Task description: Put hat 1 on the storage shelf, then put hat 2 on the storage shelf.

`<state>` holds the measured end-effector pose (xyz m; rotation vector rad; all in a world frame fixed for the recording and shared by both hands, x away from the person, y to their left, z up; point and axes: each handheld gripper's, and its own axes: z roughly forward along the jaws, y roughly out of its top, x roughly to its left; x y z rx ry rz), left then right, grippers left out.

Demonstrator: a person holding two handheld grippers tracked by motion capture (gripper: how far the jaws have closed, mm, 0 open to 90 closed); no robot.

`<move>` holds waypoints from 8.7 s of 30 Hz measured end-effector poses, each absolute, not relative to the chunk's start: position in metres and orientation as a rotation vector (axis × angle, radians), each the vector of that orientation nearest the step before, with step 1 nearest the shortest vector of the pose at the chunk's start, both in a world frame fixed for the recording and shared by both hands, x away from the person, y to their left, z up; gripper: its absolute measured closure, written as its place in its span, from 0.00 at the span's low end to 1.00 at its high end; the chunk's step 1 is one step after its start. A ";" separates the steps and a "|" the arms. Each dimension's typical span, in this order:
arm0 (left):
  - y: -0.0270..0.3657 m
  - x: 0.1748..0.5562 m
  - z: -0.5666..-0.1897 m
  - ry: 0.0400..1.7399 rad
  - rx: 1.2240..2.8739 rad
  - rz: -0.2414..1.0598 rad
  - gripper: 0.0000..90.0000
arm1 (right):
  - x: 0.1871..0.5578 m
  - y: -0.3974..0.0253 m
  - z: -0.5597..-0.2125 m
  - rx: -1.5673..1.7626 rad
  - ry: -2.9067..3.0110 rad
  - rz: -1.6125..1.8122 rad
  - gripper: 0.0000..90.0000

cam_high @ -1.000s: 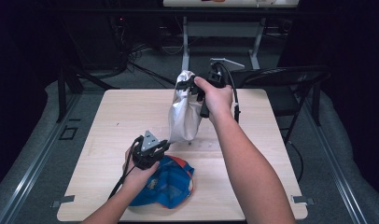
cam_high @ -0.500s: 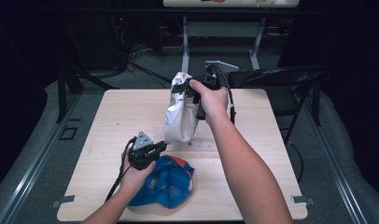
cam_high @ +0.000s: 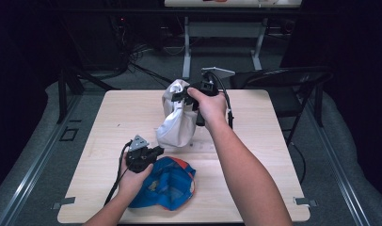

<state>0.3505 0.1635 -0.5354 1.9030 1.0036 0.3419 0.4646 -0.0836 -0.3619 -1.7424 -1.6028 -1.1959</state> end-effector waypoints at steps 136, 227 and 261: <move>0.269 0.303 -0.552 1.188 1.934 0.437 0.55 | 0.304 -0.137 -0.530 -1.714 -2.244 -1.059 0.70; 0.265 0.304 -0.554 1.178 1.946 0.443 0.54 | 0.291 -0.217 -0.538 -1.867 -2.083 -1.025 0.86; 0.265 0.304 -0.555 1.175 1.952 0.449 0.54 | 0.295 -0.209 -0.532 -1.694 -1.932 -1.103 0.79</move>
